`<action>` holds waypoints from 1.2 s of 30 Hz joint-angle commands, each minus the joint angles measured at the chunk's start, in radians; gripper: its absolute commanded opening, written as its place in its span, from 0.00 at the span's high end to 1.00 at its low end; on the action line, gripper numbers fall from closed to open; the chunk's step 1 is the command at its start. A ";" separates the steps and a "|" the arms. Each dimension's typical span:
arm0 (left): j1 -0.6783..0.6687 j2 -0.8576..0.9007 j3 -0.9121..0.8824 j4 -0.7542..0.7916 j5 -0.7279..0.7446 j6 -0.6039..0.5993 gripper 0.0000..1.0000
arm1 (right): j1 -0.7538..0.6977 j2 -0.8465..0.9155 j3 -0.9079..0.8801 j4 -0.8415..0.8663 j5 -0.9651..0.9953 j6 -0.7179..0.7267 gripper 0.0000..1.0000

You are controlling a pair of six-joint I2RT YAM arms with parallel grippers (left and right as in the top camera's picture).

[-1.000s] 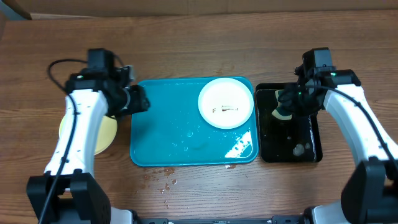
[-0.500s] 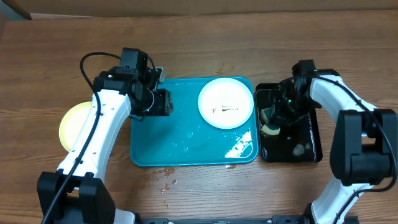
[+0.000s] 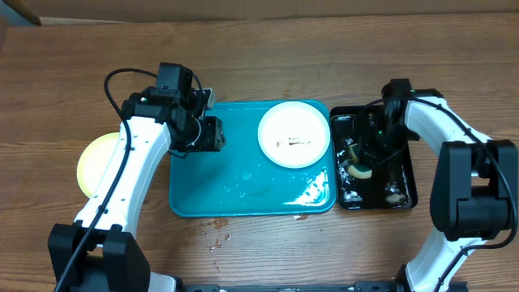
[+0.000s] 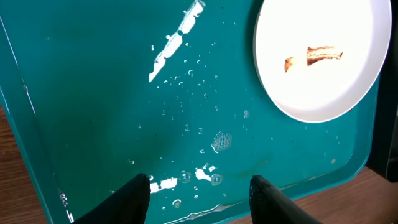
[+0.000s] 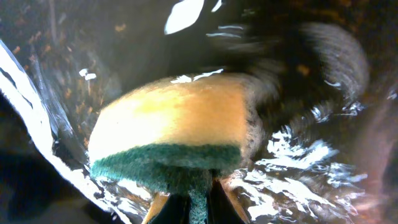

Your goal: Clean dirty plates on tray and stack at the side

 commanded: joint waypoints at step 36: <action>-0.005 0.005 0.024 0.005 0.021 0.029 0.46 | -0.001 -0.029 -0.006 -0.024 0.134 0.185 0.96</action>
